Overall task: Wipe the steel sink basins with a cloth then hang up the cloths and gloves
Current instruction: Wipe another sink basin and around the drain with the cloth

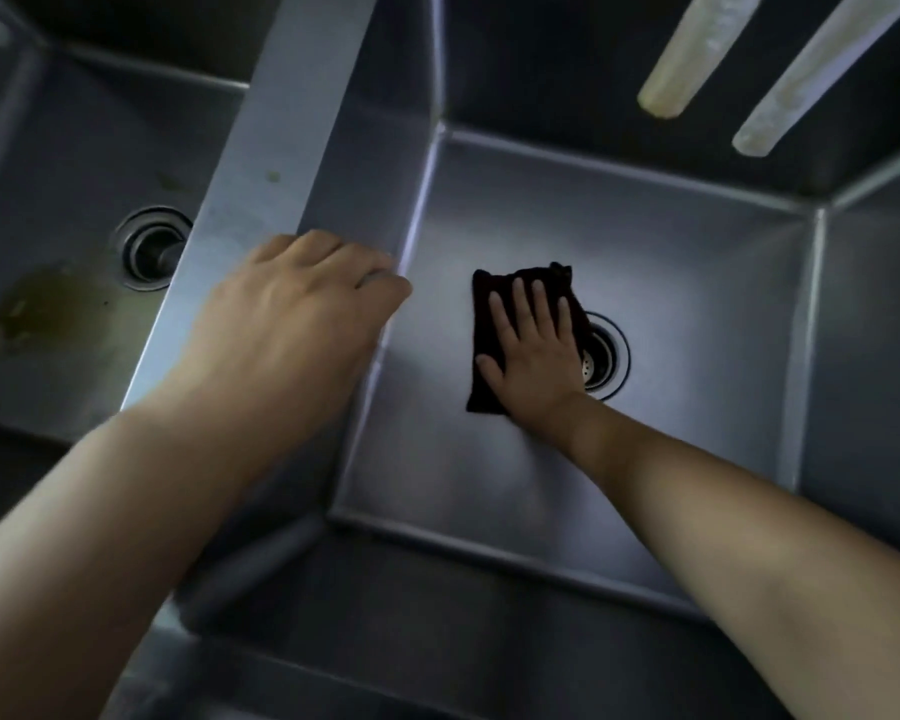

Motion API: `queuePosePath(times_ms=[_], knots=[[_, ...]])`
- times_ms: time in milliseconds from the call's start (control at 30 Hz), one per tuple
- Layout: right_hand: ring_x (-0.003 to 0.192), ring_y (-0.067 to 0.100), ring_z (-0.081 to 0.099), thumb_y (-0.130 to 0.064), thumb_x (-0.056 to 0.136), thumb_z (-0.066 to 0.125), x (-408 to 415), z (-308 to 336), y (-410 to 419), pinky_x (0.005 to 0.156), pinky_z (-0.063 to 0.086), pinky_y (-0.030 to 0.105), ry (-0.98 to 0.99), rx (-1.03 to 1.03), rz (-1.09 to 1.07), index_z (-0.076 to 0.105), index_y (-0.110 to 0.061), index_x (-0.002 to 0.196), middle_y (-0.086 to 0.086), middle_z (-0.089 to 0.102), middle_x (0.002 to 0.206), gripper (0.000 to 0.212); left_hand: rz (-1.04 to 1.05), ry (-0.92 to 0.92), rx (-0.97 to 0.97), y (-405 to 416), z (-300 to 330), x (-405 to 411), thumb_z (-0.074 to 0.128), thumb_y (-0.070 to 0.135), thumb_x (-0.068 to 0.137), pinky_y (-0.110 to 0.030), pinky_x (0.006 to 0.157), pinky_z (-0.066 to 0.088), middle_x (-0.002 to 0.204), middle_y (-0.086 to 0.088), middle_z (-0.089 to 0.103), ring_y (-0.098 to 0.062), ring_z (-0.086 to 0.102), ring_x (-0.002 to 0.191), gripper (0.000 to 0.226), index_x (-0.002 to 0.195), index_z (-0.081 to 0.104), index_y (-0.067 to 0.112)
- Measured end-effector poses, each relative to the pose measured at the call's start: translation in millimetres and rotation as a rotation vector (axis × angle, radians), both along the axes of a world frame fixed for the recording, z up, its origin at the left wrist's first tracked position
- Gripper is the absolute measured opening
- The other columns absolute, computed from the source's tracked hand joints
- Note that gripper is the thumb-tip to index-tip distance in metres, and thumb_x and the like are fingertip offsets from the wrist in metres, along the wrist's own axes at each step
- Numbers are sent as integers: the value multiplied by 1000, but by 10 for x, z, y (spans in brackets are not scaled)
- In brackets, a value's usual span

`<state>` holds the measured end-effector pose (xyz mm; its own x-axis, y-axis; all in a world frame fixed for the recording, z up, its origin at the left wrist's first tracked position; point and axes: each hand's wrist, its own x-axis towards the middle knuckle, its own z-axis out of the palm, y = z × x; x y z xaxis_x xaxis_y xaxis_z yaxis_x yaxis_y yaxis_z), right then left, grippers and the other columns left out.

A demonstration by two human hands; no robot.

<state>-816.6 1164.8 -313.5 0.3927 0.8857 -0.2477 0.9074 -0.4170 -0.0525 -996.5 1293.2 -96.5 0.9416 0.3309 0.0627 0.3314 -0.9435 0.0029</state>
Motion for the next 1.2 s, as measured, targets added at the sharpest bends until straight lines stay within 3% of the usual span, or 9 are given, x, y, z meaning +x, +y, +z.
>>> queuePosePath(times_ms=[133,300,500,567,733,867,1033,1200], knots=[[144,41,-9,-59,89,32,-500,-14,50,114,-9,57,-4,-19,55,0,-18,152,21,-3,157,82,-34,30,36,30,-78,-90,57,8,75,-43,85,43,97,-9,69,-34,62,89,23,94,69,12],[143,45,-4,-58,87,38,-1144,-78,-25,113,-6,61,45,17,332,7,-18,152,22,4,157,82,-54,111,117,51,-137,-78,51,13,79,-37,91,34,97,-4,66,-30,58,93,21,94,65,17],[145,39,6,-56,88,43,-909,-28,-309,116,1,58,82,11,617,19,-22,151,15,14,157,75,-70,137,156,24,-122,-104,50,11,81,-34,92,31,94,-2,64,-28,57,91,18,91,62,19],[145,38,10,-55,88,42,-658,5,-473,116,3,56,70,-11,624,23,-21,150,14,17,157,73,-65,138,157,22,-111,-107,53,9,80,-36,90,32,88,-5,64,-30,57,87,13,86,62,17],[143,42,14,-54,89,35,-85,142,-1060,114,14,58,29,-52,407,25,-17,149,18,20,155,72,-56,134,126,41,-85,-105,51,10,81,-36,89,32,83,-6,62,-31,56,83,11,80,60,15],[141,46,14,-52,87,37,-127,182,-1257,113,9,59,-24,-75,319,20,-13,149,23,19,154,75,-64,146,122,45,-90,-95,51,8,79,-35,88,31,81,-5,58,-29,53,82,10,78,56,17],[140,47,16,-55,85,39,-621,126,-971,110,12,67,14,-34,431,28,-17,148,23,24,153,75,-64,121,139,37,-99,-99,53,6,78,-35,88,31,80,-6,56,-29,51,80,10,76,54,16],[144,39,10,-51,91,41,-1148,29,-538,114,3,61,97,-5,641,23,-25,150,16,18,156,66,-79,113,171,39,-140,-108,48,4,81,-35,90,29,82,-8,57,-29,50,82,12,80,55,13]])
